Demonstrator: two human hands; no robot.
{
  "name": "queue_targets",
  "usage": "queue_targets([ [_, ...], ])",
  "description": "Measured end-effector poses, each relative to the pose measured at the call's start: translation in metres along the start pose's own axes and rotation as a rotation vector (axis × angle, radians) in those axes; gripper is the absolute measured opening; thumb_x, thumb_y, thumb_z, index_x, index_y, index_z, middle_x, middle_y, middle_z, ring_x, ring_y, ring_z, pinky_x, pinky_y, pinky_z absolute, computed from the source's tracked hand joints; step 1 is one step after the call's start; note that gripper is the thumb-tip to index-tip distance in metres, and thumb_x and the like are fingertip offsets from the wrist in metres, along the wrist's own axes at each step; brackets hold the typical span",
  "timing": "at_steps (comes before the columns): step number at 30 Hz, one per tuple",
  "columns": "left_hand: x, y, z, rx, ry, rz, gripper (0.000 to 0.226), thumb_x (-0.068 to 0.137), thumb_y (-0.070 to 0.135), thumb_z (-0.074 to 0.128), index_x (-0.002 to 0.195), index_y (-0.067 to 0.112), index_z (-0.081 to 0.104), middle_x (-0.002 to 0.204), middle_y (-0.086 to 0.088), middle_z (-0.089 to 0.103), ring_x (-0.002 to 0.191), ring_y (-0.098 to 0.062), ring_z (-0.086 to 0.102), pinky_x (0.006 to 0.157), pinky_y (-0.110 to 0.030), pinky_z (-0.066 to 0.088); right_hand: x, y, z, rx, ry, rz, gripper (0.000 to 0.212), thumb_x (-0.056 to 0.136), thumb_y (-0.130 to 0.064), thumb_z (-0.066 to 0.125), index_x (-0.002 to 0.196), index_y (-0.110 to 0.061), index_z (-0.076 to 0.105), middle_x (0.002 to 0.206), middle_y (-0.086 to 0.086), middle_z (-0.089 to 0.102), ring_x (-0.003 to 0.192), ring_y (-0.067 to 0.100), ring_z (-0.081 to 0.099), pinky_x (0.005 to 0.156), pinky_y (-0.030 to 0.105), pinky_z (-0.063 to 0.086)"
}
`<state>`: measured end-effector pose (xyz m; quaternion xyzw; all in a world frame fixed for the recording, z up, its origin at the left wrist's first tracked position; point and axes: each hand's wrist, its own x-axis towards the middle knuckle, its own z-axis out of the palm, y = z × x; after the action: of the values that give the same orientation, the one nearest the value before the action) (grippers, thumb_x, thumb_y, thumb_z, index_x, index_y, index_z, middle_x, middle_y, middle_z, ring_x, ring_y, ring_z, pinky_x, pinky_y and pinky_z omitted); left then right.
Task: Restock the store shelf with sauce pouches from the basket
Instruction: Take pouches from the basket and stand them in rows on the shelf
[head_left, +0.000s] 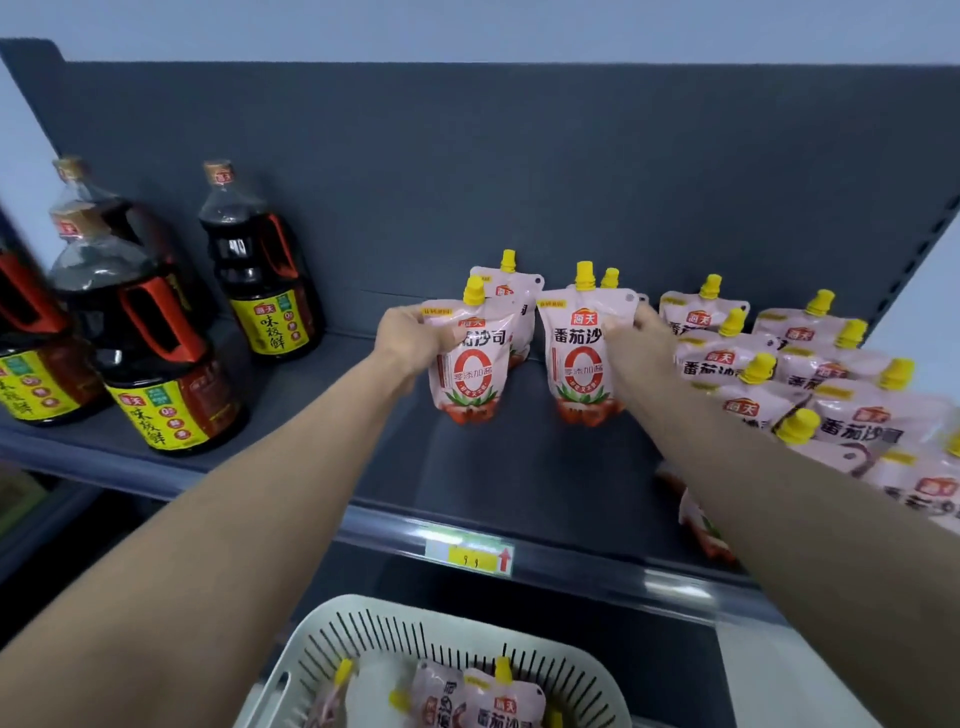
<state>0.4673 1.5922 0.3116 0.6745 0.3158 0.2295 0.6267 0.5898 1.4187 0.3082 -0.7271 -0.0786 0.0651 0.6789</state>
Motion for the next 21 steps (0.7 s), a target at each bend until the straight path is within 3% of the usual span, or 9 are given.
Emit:
queue_targets([
  [5,0.029,-0.009,0.007,0.019,-0.058,-0.013,0.030,0.079,0.000,0.069,0.109,0.003,0.067,0.097,-0.010,0.069,0.067,-0.014,0.066,0.058,-0.023,0.058,0.014,0.014,0.005,-0.034,0.058,0.023,0.028,0.092,-0.008,0.042,0.113,-0.013,0.059,0.098,0.004,0.066,0.092,0.021,0.064,0.068,0.030,0.054],
  [8,0.043,-0.012,0.011,0.023,-0.099,-0.012,0.031,0.080,0.000,0.068,0.111,0.003,0.067,0.099,-0.010,0.069,0.066,-0.011,0.066,0.052,-0.019,0.056,0.021,0.026,0.006,0.037,0.078,0.078,0.027,0.093,-0.005,0.044,0.109,-0.019,0.060,0.086,-0.007,0.062,0.081,0.012,0.061,0.074,0.031,0.054],
  [10,0.052,-0.016,0.015,0.003,-0.118,-0.019,0.030,0.080,-0.001,0.068,0.110,0.002,0.067,0.104,-0.015,0.070,0.070,-0.015,0.067,0.064,-0.027,0.058,0.028,0.036,0.006,0.076,0.068,0.112,0.022,0.093,-0.004,0.046,0.098,-0.021,0.060,0.086,-0.006,0.063,0.087,0.014,0.062,0.078,0.030,0.055],
  [13,0.063,-0.020,0.020,-0.007,-0.129,-0.033,0.030,0.079,-0.004,0.066,0.109,0.000,0.067,0.108,-0.019,0.069,0.084,-0.027,0.068,0.083,-0.039,0.056,0.035,0.043,0.003,0.144,0.053,0.138,0.022,0.093,-0.004,0.048,0.090,-0.021,0.062,0.090,-0.003,0.066,0.095,0.018,0.063,0.091,0.042,0.054],
  [18,0.076,-0.028,0.028,0.049,-0.140,-0.053,0.029,0.079,-0.001,0.067,0.108,0.002,0.068,0.108,-0.015,0.070,0.098,-0.029,0.067,0.090,-0.042,0.054,0.040,0.048,0.009,0.150,0.038,0.121,0.025,0.093,-0.002,0.046,0.078,-0.018,0.059,0.089,0.001,0.065,0.094,0.020,0.062,0.094,0.050,0.052],
  [21,0.080,-0.031,0.030,0.046,-0.156,-0.054,0.032,0.080,-0.002,0.066,0.112,0.002,0.066,0.107,-0.011,0.068,0.095,-0.025,0.065,0.087,-0.037,0.053,0.039,0.051,0.012,0.130,0.028,0.117,0.027,0.092,0.000,0.045,0.106,-0.014,0.064,0.103,0.000,0.067,0.100,0.019,0.063,0.090,0.041,0.054],
])
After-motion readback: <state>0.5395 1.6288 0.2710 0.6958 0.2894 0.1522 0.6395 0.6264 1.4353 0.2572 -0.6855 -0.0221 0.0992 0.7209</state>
